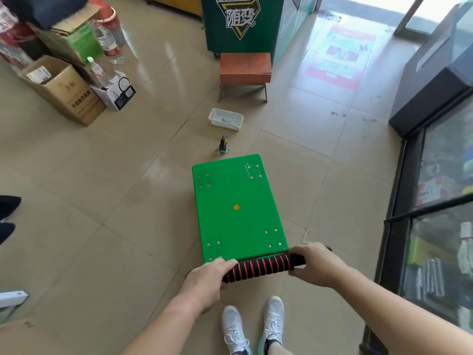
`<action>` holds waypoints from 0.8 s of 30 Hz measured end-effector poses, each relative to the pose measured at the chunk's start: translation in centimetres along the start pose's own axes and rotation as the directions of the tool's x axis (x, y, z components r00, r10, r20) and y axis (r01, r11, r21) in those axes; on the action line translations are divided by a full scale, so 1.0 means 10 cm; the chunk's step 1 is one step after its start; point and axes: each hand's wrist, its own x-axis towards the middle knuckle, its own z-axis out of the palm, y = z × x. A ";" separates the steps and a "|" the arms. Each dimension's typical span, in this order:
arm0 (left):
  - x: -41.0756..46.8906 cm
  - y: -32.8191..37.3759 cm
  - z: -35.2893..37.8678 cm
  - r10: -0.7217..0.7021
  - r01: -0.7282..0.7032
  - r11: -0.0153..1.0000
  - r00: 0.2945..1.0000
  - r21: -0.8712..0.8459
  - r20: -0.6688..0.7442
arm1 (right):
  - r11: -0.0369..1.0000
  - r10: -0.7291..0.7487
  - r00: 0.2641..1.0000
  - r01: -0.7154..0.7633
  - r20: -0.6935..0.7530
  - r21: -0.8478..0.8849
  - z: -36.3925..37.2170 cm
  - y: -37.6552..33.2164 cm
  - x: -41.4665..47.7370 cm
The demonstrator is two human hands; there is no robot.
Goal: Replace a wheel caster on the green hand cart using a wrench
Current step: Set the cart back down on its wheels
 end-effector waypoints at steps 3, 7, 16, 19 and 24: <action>-0.02 -0.05 0.00 0.016 -0.016 1.000 0.999 0.009 0.031 | 0.999 0.008 1.000 -0.008 0.016 0.048 0.07 0.01 -0.02; -0.04 -0.15 0.05 0.049 -0.050 0.998 0.998 0.033 0.030 | 0.992 0.034 0.999 -0.032 -0.019 0.122 0.25 -0.04 -0.12; 0.08 -0.44 -0.10 0.074 -0.079 0.995 0.995 0.064 0.069 | 0.965 0.100 0.989 -0.070 -0.107 0.252 0.61 -0.25 -0.26; 0.23 -0.52 -0.18 0.069 -0.071 0.996 0.996 0.045 0.053 | 0.958 0.120 0.987 -0.086 -0.109 0.275 0.61 -0.26 -0.17; 0.61 -0.61 -0.35 0.057 -0.058 0.998 0.998 0.019 0.018 | 0.970 0.126 0.982 -0.093 -0.139 0.225 0.36 -0.25 0.12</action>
